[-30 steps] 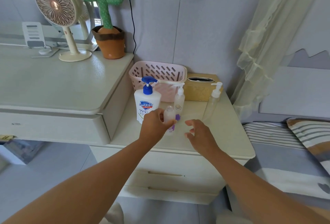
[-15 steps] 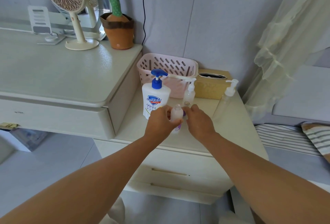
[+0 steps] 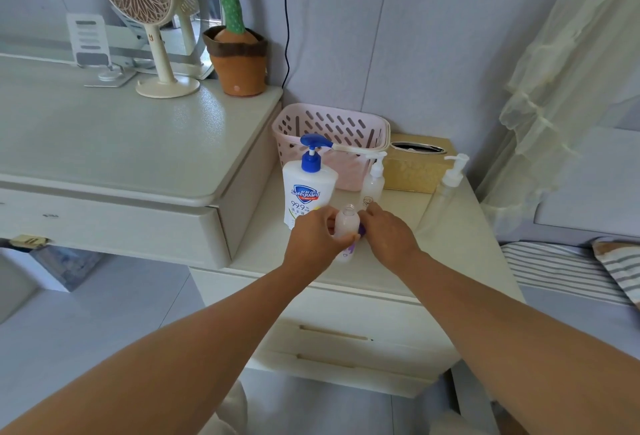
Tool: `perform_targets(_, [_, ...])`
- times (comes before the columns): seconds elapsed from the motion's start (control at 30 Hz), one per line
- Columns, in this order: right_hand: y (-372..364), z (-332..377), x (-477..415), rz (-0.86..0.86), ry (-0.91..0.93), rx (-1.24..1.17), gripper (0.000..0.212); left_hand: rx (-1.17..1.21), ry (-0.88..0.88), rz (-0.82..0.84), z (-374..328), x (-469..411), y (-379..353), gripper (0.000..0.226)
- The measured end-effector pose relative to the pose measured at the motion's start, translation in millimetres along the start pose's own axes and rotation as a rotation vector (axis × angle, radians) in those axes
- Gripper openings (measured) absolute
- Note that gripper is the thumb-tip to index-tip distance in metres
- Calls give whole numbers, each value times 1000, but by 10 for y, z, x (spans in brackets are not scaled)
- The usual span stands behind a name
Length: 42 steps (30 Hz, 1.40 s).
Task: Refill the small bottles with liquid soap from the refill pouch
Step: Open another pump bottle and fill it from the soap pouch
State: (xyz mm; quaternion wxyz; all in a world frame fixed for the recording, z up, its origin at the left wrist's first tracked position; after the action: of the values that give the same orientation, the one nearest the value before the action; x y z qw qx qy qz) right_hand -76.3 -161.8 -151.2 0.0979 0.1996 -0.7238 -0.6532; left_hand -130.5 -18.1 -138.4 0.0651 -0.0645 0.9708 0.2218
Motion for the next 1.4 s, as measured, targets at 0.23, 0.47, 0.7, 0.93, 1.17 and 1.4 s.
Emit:
perform_targets(0.23, [187, 79, 106, -145, -53, -284, 8, 17, 4, -29, -94, 127, 144, 38])
perform_targets(0.47, [730, 200, 532, -373, -259, -800, 12, 77, -14, -35, -321, 400, 355, 40])
perform_targets(0.7, [1367, 416, 1190, -494, -258, -1042, 18, 173, 10, 47, -573, 864, 597, 35])
perform_targets(0.93, [1834, 570, 1817, -658, -255, -1242, 14, 206, 4, 83, -904, 1478, 815, 29])
perform_targets(1.17, [2088, 800, 2247, -719, -286, -1419, 15, 196, -20, 26, -967, 1975, 870, 28])
perform_targets(1.4, [2157, 965, 2394, -703, -293, -1418, 23, 157, -13, 11, -901, 2219, 890, 29])
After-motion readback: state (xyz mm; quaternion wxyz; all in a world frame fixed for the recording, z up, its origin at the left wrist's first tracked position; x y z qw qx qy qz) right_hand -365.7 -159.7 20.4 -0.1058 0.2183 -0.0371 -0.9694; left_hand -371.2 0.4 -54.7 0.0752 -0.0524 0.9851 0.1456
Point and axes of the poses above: each hand's wrist, its own x-axis away from the middle knuckle, its own y-axis out of the back of the hand, z = x × y, the point moved 1 cm from there along -x, towards the middle knuckle, and after that the axes turned 10 degrees about x, right-handed, at the moved point
